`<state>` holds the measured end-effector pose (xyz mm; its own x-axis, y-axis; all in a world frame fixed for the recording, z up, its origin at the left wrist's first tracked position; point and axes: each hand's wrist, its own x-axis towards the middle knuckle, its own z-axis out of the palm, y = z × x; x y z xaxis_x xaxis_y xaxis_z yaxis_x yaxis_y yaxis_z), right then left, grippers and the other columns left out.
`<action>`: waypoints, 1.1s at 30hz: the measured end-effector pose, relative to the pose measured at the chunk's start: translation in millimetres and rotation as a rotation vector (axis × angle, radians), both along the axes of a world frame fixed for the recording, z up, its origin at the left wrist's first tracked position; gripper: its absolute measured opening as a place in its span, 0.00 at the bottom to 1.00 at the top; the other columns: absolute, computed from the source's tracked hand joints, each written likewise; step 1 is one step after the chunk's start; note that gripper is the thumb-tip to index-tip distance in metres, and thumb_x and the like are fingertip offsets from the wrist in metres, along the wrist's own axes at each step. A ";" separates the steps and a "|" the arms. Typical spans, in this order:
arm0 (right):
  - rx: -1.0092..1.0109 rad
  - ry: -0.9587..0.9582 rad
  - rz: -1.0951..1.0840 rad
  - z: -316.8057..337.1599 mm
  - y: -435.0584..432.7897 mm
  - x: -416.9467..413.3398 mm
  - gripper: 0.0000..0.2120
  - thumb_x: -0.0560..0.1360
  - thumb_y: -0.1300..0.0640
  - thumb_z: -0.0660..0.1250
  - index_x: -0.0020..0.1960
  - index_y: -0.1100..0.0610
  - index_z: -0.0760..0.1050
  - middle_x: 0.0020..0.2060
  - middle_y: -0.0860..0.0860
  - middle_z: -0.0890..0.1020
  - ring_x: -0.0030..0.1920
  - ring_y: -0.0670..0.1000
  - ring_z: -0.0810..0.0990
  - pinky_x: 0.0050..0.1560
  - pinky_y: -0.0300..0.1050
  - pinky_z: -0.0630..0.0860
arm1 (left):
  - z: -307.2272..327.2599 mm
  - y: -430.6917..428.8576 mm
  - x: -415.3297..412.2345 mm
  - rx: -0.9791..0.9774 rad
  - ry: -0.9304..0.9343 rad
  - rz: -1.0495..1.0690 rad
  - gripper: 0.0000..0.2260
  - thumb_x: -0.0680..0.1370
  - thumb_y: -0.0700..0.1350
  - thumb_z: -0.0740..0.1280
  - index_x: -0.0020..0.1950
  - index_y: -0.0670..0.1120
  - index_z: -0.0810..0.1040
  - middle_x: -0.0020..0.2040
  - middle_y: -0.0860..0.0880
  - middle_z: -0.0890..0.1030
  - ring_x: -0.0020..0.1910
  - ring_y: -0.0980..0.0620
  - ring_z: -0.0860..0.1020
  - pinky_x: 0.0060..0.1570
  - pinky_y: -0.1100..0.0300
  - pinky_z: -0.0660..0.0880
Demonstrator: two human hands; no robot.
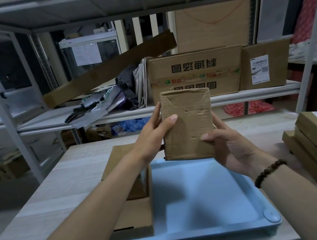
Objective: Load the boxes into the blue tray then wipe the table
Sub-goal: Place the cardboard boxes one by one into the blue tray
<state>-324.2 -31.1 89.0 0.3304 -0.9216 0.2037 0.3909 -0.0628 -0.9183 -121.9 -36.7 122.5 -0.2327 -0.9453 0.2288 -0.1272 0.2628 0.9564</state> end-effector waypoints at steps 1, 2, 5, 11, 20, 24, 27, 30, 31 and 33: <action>0.006 0.009 -0.007 0.3 -0.7 1.1 0.35 0.66 0.65 0.68 0.71 0.44 0.72 0.70 0.59 0.75 0.72 0.63 0.71 0.74 0.67 0.61 | 0.9 -0.2 0.2 -0.002 -0.014 0.012 0.28 0.80 0.56 0.64 0.78 0.61 0.59 0.66 0.56 0.77 0.58 0.61 0.79 0.52 0.62 0.76; 0.015 0.020 -0.021 0.3 -1.5 2.0 0.35 0.66 0.62 0.71 0.71 0.43 0.72 0.69 0.58 0.77 0.70 0.62 0.74 0.73 0.64 0.64 | 2.0 -0.1 -0.1 0.007 -0.020 0.030 0.26 0.80 0.56 0.64 0.77 0.60 0.62 0.66 0.56 0.78 0.58 0.60 0.79 0.51 0.62 0.76; 0.028 0.161 -0.085 1.5 0.6 7.0 0.26 0.70 0.54 0.71 0.67 0.42 0.76 0.57 0.51 0.84 0.50 0.52 0.81 0.51 0.47 0.77 | 5.0 0.6 -3.4 0.056 -0.013 0.112 0.17 0.82 0.55 0.61 0.71 0.57 0.69 0.61 0.55 0.79 0.58 0.55 0.79 0.55 0.58 0.76; 0.208 0.390 -0.149 -14.4 6.4 14.1 0.14 0.78 0.47 0.63 0.60 0.49 0.79 0.49 0.50 0.84 0.43 0.52 0.81 0.41 0.48 0.79 | 2.1 -3.9 -10.8 0.173 -0.260 0.228 0.18 0.82 0.44 0.60 0.72 0.49 0.65 0.63 0.52 0.75 0.63 0.48 0.74 0.60 0.53 0.72; 0.321 0.781 -0.140 -56.6 18.6 36.8 0.16 0.78 0.44 0.63 0.53 0.56 0.80 0.42 0.50 0.82 0.41 0.50 0.78 0.45 0.42 0.73 | -20.9 -0.6 -32.2 -0.024 -0.730 0.194 0.31 0.83 0.47 0.57 0.82 0.46 0.46 0.82 0.49 0.48 0.80 0.50 0.46 0.76 0.53 0.50; 0.140 0.994 -0.125 -56.5 21.3 46.9 0.26 0.82 0.40 0.54 0.57 0.61 0.78 0.54 0.56 0.84 0.48 0.51 0.78 0.49 0.43 0.72 | -28.7 -4.4 -48.5 -0.042 -0.820 0.128 0.28 0.84 0.51 0.55 0.82 0.47 0.50 0.82 0.49 0.53 0.80 0.48 0.51 0.76 0.49 0.55; 0.100 0.978 -0.158 -54.5 22.3 40.3 0.24 0.83 0.44 0.55 0.59 0.62 0.79 0.56 0.58 0.83 0.48 0.52 0.78 0.48 0.43 0.71 | -33.9 -5.9 -64.4 -0.061 -0.856 0.131 0.26 0.84 0.53 0.52 0.81 0.48 0.53 0.81 0.50 0.57 0.79 0.48 0.54 0.75 0.48 0.57; -0.003 0.919 -0.309 -51.9 21.1 23.2 0.14 0.81 0.54 0.58 0.49 0.62 0.78 0.42 0.60 0.84 0.38 0.51 0.76 0.40 0.44 0.69 | -36.5 -6.8 -79.3 -0.137 -0.885 0.184 0.25 0.84 0.55 0.51 0.80 0.50 0.58 0.79 0.50 0.61 0.77 0.48 0.60 0.73 0.49 0.60; -0.038 0.901 -0.384 -50.0 21.8 15.8 0.12 0.79 0.56 0.59 0.43 0.62 0.76 0.35 0.56 0.81 0.34 0.50 0.73 0.35 0.43 0.67 | -36.9 -7.1 -84.9 -0.174 -0.896 0.202 0.24 0.84 0.55 0.51 0.80 0.50 0.59 0.79 0.50 0.63 0.77 0.48 0.61 0.73 0.49 0.61; -0.096 0.883 -0.564 -45.2 25.8 -3.0 0.10 0.77 0.56 0.60 0.39 0.57 0.75 0.33 0.49 0.79 0.34 0.49 0.75 0.33 0.43 0.69 | -37.9 -6.0 -101.6 -0.248 -0.906 0.217 0.23 0.84 0.55 0.51 0.78 0.49 0.62 0.77 0.49 0.66 0.75 0.47 0.64 0.71 0.49 0.63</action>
<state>-327.2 -5.3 43.8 -0.0745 -0.9809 0.1796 -0.5236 -0.1148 -0.8442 -223.5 -42.7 84.7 -0.2449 -0.9376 0.2470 -0.8599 0.3277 0.3915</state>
